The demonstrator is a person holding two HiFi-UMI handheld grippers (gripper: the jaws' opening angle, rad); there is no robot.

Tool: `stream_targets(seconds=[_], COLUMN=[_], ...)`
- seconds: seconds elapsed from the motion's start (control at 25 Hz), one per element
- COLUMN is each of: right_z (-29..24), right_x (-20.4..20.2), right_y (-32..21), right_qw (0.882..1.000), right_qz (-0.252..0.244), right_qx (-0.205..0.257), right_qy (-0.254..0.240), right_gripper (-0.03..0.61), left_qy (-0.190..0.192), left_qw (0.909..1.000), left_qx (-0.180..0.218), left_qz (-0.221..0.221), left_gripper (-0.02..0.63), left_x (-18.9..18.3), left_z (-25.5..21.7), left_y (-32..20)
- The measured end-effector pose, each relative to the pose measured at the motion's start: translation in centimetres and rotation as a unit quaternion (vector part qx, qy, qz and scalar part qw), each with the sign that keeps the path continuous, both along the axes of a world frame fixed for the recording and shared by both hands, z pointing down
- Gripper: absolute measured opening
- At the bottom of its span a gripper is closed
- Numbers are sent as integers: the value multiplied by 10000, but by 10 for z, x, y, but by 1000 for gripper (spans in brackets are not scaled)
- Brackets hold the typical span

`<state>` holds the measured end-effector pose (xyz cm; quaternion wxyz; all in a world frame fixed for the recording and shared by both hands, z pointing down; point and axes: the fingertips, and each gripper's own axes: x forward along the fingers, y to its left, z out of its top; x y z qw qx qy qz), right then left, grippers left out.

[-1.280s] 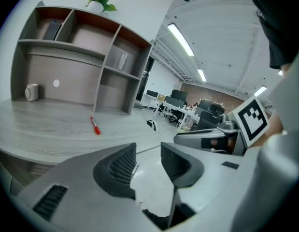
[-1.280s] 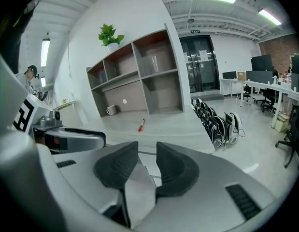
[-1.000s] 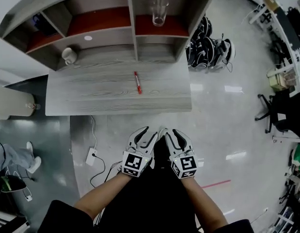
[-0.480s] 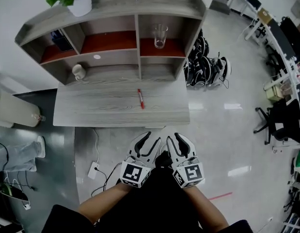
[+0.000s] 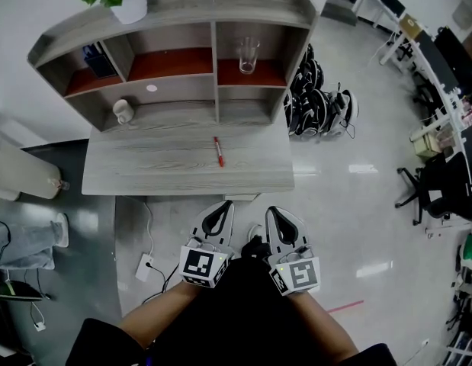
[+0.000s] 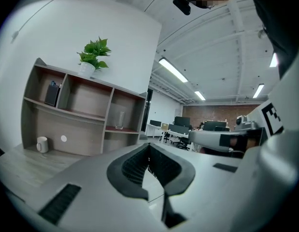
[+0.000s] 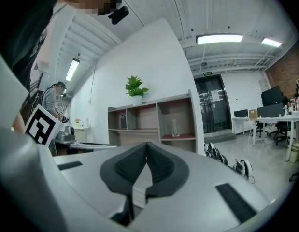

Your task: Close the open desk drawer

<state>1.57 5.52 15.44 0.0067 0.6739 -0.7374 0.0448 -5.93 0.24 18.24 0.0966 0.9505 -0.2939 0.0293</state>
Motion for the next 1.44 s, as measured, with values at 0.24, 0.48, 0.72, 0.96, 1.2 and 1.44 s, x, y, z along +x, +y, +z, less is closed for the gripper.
stream_targets(seconds=[0.24,0.48,0.72,0.96,1.2,1.44], right_z=[-9,-12,-10,-9,0,9], right_x=[-1,-2,10,12,8,14], right_y=[14,19,25,28,31,34], right_qw=[9997,9988,9982,9974,9979,9976], right_qz=[101,226,540,641,555,595], right_qx=[136,162,8,-10,-103,-187], right_qy=[192,394,275,320,325,289], right_gripper=[17,17,17,17,16,16], left_qy=[-41,-5,121,111,-63,-75], left_qw=[9999,9993,9988,9990,9988,9990], left_qx=[110,285,274,201,230,137], left_qz=[3,-227,-383,-379,-436,-425], left_gripper=[14,14,14,14,14,14], left_x=[-7,-21,-25,-24,-25,-24], left_z=[-7,-10,-15,-9,-6,3], left_y=[12,14,19,20,21,21])
